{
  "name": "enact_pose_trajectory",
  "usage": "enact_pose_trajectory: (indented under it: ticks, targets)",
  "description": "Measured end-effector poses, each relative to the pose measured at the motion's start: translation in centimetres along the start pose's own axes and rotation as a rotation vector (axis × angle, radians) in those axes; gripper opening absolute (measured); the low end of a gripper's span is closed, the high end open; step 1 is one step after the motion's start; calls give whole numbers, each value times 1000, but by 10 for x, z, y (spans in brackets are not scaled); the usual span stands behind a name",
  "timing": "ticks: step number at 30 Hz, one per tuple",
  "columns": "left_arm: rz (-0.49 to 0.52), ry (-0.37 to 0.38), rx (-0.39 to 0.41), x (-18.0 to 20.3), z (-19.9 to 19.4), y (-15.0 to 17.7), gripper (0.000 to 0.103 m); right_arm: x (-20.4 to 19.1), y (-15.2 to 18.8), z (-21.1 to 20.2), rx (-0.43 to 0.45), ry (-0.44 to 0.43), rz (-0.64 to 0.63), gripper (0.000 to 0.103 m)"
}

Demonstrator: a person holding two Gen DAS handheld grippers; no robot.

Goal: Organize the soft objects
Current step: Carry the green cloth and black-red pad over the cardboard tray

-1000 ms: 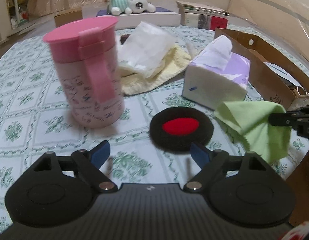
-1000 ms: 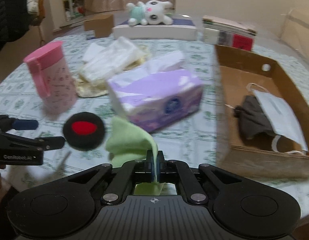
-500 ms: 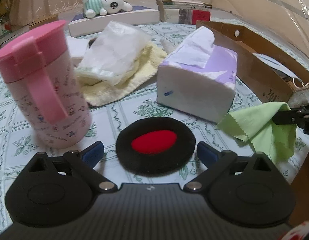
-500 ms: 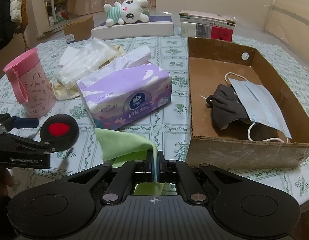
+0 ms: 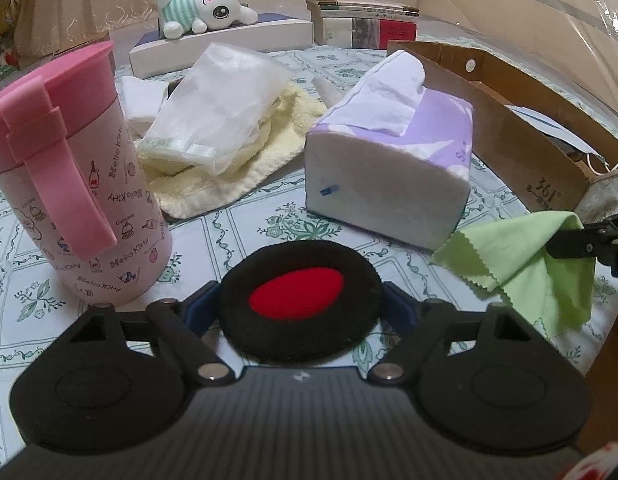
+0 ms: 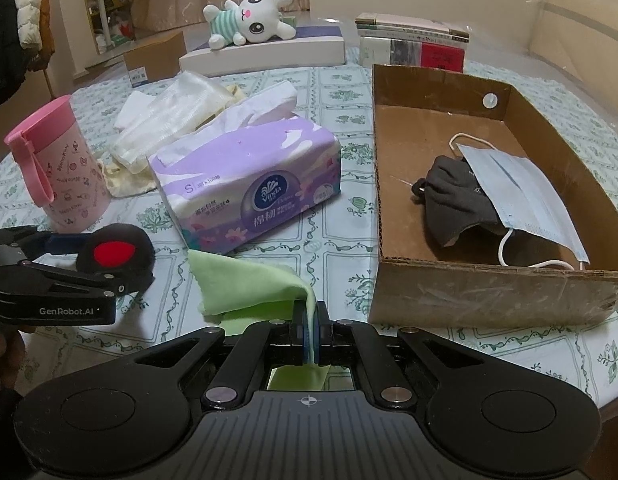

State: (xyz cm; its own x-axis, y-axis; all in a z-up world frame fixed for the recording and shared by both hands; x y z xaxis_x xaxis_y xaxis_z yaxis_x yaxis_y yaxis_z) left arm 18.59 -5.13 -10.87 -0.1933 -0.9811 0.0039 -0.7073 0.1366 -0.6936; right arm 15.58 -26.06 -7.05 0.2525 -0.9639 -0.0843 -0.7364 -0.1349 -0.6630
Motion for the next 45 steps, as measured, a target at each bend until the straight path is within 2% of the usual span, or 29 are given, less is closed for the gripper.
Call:
enact_pose_trajectory:
  ticks: [9, 21, 36, 45]
  targets:
    - [-36, -1, 11, -1, -27, 3, 79, -3, 0, -13, 23, -15, 6, 2]
    - [-75, -11, 51, 1, -70, -1, 79, -8, -9, -47, 101, -25, 22, 2]
    - [-25, 19, 90, 31, -92, -22, 79, 9, -14, -82, 174, 2, 50, 2]
    - [32, 72, 127, 66, -97, -51, 79, 47, -29, -108, 236, 37, 112, 2]
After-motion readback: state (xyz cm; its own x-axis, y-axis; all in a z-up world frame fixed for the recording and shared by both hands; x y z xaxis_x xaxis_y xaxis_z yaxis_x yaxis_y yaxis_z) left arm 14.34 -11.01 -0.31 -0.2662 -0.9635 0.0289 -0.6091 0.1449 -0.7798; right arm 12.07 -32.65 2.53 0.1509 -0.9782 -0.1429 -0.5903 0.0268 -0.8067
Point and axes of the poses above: each gripper's, at about its wrist camera, not at the fingertips, and z roughly the way its jaws point, x to its right, y to its underside, the point moved 3 cm from there along z, roughly the way its jaws point
